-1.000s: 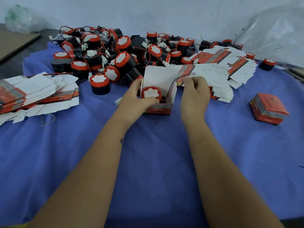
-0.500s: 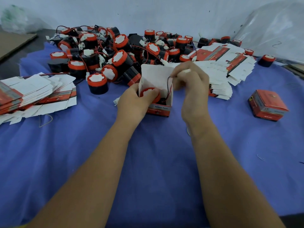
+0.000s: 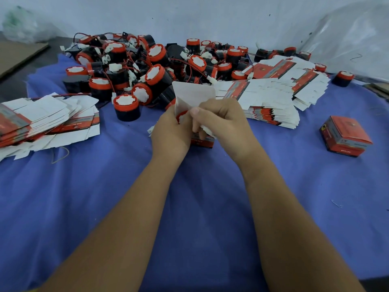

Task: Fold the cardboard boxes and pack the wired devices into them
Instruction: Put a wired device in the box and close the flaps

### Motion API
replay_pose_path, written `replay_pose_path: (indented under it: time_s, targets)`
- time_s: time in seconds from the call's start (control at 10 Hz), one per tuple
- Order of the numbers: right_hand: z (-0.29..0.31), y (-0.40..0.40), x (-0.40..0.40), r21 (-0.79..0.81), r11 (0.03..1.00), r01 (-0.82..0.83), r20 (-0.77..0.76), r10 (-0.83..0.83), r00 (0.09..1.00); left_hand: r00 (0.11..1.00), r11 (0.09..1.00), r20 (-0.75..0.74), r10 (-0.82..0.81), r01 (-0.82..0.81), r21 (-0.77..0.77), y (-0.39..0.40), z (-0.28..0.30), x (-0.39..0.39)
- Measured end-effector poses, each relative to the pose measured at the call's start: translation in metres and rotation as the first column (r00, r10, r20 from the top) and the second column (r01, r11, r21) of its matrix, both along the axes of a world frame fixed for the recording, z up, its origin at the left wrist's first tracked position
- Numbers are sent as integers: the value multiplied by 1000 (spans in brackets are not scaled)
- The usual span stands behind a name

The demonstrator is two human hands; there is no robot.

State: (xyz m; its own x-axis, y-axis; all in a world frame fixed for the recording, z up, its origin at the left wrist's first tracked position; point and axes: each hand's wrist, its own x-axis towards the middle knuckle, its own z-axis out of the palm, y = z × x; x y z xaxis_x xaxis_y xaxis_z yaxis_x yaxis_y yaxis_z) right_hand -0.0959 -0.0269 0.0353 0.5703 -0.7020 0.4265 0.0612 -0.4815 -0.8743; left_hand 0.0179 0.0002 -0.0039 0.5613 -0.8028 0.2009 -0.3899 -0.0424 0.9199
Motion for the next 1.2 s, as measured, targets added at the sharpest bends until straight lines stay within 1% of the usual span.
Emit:
replay_pose_path:
  time_s: [0.1, 0.2, 0.3, 0.4, 0.5, 0.6, 0.7, 0.8, 0.9, 1.0, 1.1, 1.2]
  targets:
    - [-2, 1, 6, -75, 997, 37, -80, -43, 996, 991, 995, 133, 10, -23, 96, -6, -1, 3]
    - [0, 2, 10, -45, 999, -9, -58, 6, 998, 974, 991, 220, 57, -83, 109, -6, -1, 5]
    - [1, 0, 11, -5, 999, -46, 4, 46, 999, 988, 996, 151, 27, -39, 80, -6, -5, 5]
    - [3, -2, 14, -10, 999, -49, -6, 49, 999, 986, 993, 151, -73, 58, 104, -7, -4, 4]
    - [7, -6, 13, -32, 999, -5, 5, 5, 1000, 988, 995, 145, -51, 39, 88, -6, -3, 3]
    - [10, -15, 1, -5, 995, 102, 56, -102, 993, 998, 998, -17, -54, 54, 37, 3, 4, -2]
    - [8, -20, -7, 47, 980, 193, 8, -193, 981, 994, 992, -25, -104, 106, 63, 5, 6, -4]
    - [2, -21, -7, 61, 966, 250, -55, -247, 967, 991, 988, -1, -135, 135, 70, 5, 6, -3]
    - [-5, -22, -5, -32, 939, 344, -118, -345, 931, 992, 992, -58, -110, 113, 49, 4, 5, -1]
    - [-12, -25, -3, -337, 835, 436, -207, -517, 831, 994, 995, -53, -91, 93, 43, 3, 5, -1]
    - [-15, -28, -7, -524, 724, 448, -186, -610, 770, 995, 996, -58, -87, 89, 30, 1, 3, 0]
    - [-16, -30, -10, -622, 656, 427, -180, -651, 737, 995, 996, -61, -82, 83, 27, 1, 1, 1]
